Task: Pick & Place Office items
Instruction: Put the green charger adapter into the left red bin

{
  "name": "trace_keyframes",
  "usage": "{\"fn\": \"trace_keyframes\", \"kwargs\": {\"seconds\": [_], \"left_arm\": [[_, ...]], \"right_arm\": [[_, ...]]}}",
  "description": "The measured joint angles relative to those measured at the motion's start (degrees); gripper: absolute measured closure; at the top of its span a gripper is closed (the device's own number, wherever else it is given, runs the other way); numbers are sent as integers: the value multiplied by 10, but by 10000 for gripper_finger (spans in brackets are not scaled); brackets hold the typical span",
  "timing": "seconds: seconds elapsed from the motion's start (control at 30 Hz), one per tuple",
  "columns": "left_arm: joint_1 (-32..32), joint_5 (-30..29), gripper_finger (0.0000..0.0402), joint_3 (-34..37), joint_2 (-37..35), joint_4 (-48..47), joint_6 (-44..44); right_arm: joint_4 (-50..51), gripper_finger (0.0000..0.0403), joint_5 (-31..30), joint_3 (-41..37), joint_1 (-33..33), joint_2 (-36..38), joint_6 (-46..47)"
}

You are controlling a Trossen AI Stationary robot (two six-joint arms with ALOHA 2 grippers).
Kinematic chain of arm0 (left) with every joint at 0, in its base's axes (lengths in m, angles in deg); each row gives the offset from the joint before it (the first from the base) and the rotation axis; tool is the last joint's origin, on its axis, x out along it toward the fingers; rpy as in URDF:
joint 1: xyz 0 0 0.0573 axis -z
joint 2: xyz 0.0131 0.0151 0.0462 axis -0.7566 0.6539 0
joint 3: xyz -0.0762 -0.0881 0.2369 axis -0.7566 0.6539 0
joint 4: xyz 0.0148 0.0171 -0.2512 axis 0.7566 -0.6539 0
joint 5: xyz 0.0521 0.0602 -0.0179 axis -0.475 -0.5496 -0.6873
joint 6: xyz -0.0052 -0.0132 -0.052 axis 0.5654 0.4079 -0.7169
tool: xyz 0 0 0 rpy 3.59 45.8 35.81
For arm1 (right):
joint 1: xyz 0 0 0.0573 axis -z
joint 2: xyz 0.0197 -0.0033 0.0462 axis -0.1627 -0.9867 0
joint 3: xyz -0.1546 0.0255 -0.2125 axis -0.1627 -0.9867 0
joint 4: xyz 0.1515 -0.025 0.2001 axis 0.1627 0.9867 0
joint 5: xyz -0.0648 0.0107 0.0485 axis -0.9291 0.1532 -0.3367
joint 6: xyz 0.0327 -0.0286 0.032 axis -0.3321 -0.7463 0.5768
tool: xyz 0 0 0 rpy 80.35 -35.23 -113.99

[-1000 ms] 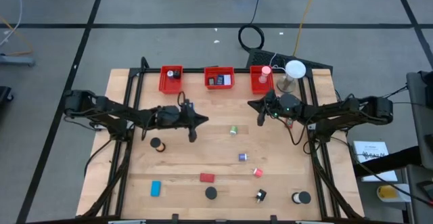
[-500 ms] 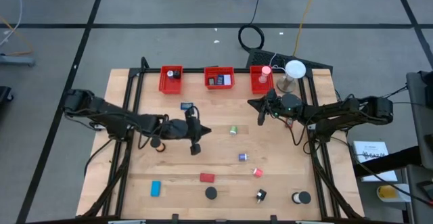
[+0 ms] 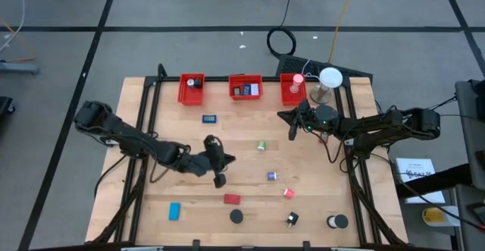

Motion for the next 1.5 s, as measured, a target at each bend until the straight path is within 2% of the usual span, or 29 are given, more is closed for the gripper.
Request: {"fn": "trace_keyframes", "kwargs": {"seconds": [0.17, 0.43, 0.53, 0.67, 0.83, 0.97, 1.03, 1.3, 1.5], "left_arm": [[6, -10, 375, -51, 65, -35, -53], [-29, -14, 365, -180, 189, -66, -85], [-46, -13, 335, -219, 221, -83, -97], [-75, -4, 275, -256, 248, -86, -122], [-109, 4, 199, -279, 248, -101, -164], [-123, 5, 161, -300, 251, -100, -164], [-126, 4, 154, -317, 262, -106, -169], [-137, 10, 151, -416, 329, -239, -194], [-141, 2, 151, -429, 348, -269, -253]], "right_arm": [[-2, 397, 0, 0, 0, 0, 0], [-2, 396, 0, 0, 0, 0, 0], [1, 396, 0, 0, 0, 0, 0], [-1, 394, 0, 1, 0, 0, 0], [-1, 398, 0, 1, 0, 0, 0], [1, 398, 0, 1, 0, 0, 0], [0, 396, 0, 1, 0, 0, 0], [-1, 396, 0, 1, 0, 0, 0], [-2, 394, 0, 1, 0, 0, 0]]}}
